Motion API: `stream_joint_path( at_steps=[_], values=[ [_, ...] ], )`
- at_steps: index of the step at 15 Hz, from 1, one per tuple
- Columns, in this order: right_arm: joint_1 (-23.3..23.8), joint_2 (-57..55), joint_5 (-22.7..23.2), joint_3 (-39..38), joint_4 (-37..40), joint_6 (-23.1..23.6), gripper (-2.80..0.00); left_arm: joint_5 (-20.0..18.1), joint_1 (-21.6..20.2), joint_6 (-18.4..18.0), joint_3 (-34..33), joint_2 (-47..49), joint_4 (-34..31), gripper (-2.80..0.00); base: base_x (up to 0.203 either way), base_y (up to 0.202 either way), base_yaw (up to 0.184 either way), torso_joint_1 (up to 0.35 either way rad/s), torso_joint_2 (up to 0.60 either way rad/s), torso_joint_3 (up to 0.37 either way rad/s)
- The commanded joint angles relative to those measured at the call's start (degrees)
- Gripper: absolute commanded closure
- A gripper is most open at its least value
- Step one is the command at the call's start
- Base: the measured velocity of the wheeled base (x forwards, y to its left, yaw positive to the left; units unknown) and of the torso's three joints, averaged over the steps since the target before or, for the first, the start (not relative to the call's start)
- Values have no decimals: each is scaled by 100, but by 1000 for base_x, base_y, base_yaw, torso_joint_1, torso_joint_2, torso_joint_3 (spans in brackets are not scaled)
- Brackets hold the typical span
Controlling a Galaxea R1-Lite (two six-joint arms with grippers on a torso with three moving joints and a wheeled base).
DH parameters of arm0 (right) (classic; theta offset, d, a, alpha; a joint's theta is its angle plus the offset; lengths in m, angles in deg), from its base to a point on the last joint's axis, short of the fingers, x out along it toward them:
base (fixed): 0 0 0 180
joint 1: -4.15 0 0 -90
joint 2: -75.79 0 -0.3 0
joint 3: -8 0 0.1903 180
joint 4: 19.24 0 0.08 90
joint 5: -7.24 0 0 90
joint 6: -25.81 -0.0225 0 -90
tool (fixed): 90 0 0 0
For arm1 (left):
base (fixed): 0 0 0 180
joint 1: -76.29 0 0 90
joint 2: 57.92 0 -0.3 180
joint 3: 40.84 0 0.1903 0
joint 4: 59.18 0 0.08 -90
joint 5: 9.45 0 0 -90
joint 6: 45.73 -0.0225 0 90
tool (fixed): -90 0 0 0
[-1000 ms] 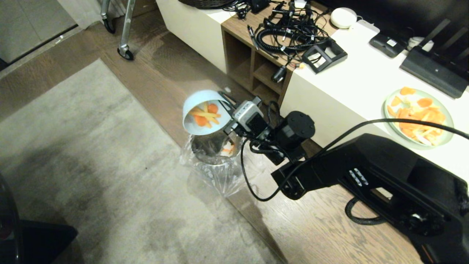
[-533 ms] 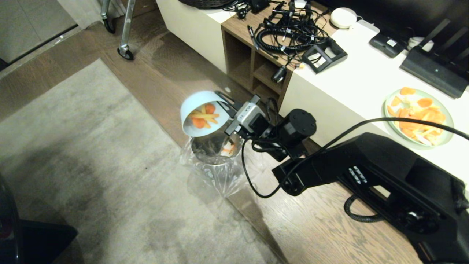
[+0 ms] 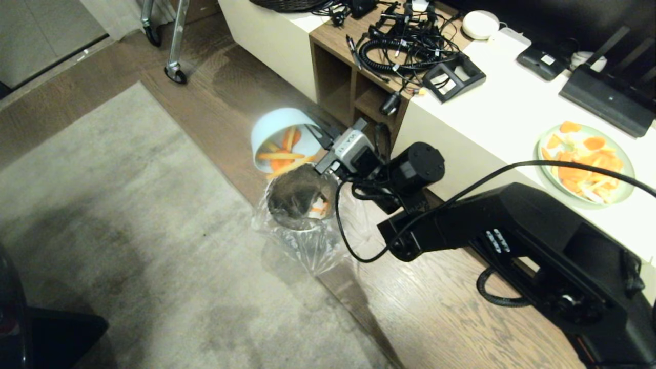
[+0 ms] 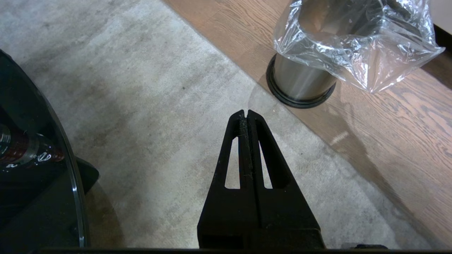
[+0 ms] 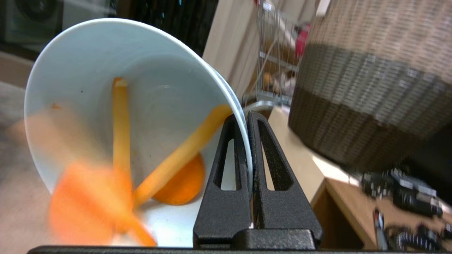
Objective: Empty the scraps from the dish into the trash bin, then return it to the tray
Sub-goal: Pour the leftover food from the bowl into the trash can
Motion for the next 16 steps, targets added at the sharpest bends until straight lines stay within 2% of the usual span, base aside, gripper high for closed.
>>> stream_joint_path(
  at_steps=[1,3,16],
  values=[
    [-2,-74,185,174,-274,20,0,2,0,-2,0,-2,2,0,0,0,0,0,0,0],
    [5,-76,350,172,-274,23,0,2,0,1,0,-2,2,0,0,0,0,0,0,0],
    [19,-257,582,199,-274,49,0,2,0,7,0,-2,2,0,0,0,0,0,0,0]
  ],
)
